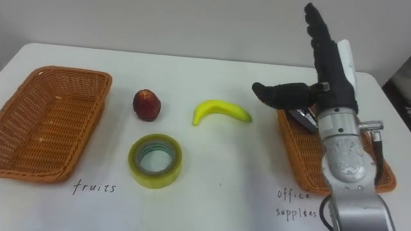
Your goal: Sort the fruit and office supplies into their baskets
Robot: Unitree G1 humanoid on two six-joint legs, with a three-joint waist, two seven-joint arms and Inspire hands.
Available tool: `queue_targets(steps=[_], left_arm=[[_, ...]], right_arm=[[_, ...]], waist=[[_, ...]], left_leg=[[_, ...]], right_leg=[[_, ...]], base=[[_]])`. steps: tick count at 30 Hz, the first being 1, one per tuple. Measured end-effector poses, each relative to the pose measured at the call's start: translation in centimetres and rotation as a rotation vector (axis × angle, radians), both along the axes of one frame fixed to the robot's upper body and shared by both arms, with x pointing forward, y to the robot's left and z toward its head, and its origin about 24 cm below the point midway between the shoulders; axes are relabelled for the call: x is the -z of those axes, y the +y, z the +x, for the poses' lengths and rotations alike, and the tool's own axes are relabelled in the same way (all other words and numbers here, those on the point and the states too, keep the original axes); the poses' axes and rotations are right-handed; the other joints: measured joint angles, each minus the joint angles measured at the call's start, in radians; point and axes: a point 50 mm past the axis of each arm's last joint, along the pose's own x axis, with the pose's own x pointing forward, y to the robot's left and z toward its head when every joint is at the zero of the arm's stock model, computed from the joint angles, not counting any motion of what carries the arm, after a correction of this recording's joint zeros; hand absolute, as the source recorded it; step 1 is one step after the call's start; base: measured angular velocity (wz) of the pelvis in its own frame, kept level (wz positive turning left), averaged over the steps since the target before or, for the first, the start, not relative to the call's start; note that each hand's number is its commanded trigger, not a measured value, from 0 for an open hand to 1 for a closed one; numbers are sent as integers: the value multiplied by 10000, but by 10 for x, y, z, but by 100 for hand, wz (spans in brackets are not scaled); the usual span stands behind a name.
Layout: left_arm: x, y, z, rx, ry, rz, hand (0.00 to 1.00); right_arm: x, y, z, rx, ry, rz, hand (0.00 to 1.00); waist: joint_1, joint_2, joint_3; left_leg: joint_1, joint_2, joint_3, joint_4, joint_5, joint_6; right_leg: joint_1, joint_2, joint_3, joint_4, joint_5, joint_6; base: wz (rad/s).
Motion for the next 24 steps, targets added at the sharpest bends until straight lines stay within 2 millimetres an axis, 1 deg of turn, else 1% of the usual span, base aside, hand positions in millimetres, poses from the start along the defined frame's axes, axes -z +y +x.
queue_targets(steps=[1,4,5,6,7,8,9,10,13,19,22,24], left_arm=[[0,-1,0,93,20,-17,0],[1,-3,0,229,71,-40,0],[1,-3,-1,294,106,-42,0],[1,-4,-1,383,148,-44,0],[1,-4,-1,479,155,0,0],[1,-4,-1,476,149,12,0],[1,-4,-1,479,160,20,0],[1,-5,-1,539,186,14,0],[2,-6,-4,606,365,3,0],[1,-7,-5,772,343,17,0],[1,-8,-3,778,272,19,0],[2,-11,1,876,195,-55,0]], right_arm=[[2,6,0,-260,105,-16,0],[8,18,0,-786,355,-22,0],[9,19,0,-857,388,-27,0],[9,21,0,-943,421,-11,0],[10,23,0,-1012,452,23,0],[10,24,1,-1063,476,43,0],[12,26,2,-1144,554,52,0],[14,27,4,-1168,634,25,0],[18,30,5,-1240,808,-30,0],[25,42,3,-1692,1037,9,0],[26,48,8,-1894,1125,-108,0],[28,51,11,-1967,1213,-154,0]], waist=[[59,34,26],[121,2,41],[141,-5,46],[253,-15,52],[327,-38,69],[351,-56,83],[406,-76,132],[488,-82,127],[710,-91,115],[902,-86,119],[846,-97,98],[841,-87,104]], left_leg=[[-10,0,-10,2,0,0],[-74,-11,-138,35,0,-1],[-97,-12,-150,55,-1,-1],[-177,-14,-182,115,-3,-3],[-299,-21,-249,175,-3,-3],[-369,-22,-266,209,-3,-4],[-453,-24,-320,263,-2,-6],[-579,-32,-410,312,0,-9],[-757,-29,-425,336,11,-23],[-812,-33,-461,337,15,-26],[-937,-29,-499,368,20,-32],[-977,-32,-498,381,21,-32]], right_leg=[[0,-1,-12,0,0,0],[0,-5,-89,5,0,0],[-8,-6,-92,5,0,0],[-46,-8,-139,2,0,0],[-118,-20,-239,8,0,0],[-155,-20,-248,5,0,-1],[-194,-18,-277,1,1,-2],[-287,-20,-318,11,3,-5],[-457,-21,-342,18,7,-12],[-497,-21,-392,0,7,-12],[-594,-24,-512,-4,7,-12],[-631,-30,-522,-7,7,-12]], base=[[0],[9],[11],[12],[12],[13],[11],[9],[2],[3],[3],[0]])
